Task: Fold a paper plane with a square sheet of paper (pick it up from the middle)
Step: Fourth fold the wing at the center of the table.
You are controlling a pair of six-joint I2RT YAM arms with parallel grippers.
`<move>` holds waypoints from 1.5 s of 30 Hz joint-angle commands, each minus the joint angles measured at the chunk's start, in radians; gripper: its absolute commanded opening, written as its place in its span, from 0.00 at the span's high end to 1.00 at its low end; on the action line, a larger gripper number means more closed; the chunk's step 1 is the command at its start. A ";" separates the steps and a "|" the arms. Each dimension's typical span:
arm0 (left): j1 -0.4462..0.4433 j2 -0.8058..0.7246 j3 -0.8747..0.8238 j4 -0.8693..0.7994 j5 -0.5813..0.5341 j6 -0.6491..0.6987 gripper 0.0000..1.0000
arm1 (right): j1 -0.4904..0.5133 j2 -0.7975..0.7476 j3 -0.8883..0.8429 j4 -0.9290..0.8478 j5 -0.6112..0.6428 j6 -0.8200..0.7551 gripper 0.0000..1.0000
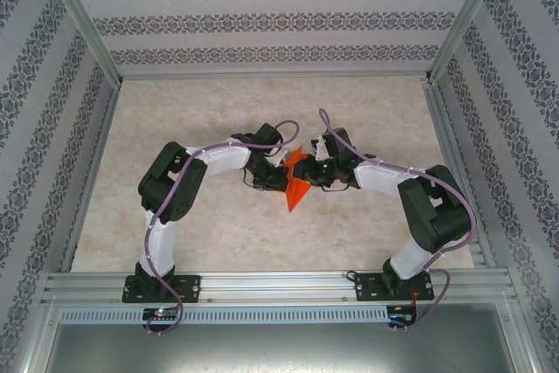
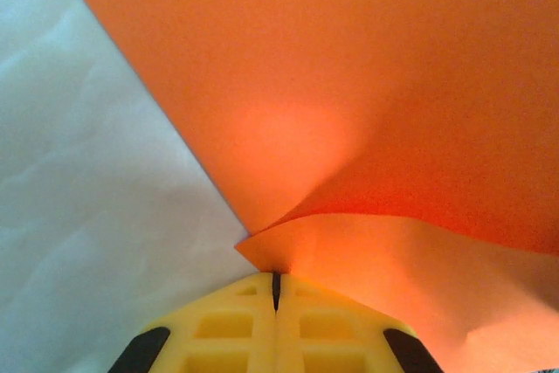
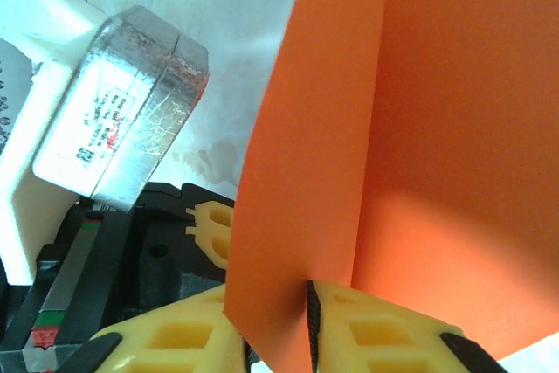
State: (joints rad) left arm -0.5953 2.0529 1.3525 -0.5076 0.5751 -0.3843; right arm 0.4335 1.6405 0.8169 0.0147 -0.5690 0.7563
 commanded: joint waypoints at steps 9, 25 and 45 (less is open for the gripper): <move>0.006 0.049 -0.016 0.049 -0.047 0.018 0.96 | -0.009 -0.045 -0.024 -0.040 0.009 -0.024 0.78; 0.011 0.042 -0.030 0.082 -0.024 -0.007 0.96 | -0.004 -0.097 -0.073 -0.060 0.036 -0.022 0.94; 0.025 0.036 -0.073 0.168 0.009 -0.042 1.00 | 0.027 0.035 0.024 -0.031 0.000 -0.023 1.00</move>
State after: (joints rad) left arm -0.5690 2.0521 1.3128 -0.4450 0.6483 -0.4156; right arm 0.4492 1.6539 0.8082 -0.0315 -0.5499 0.7460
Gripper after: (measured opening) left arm 0.067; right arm 0.039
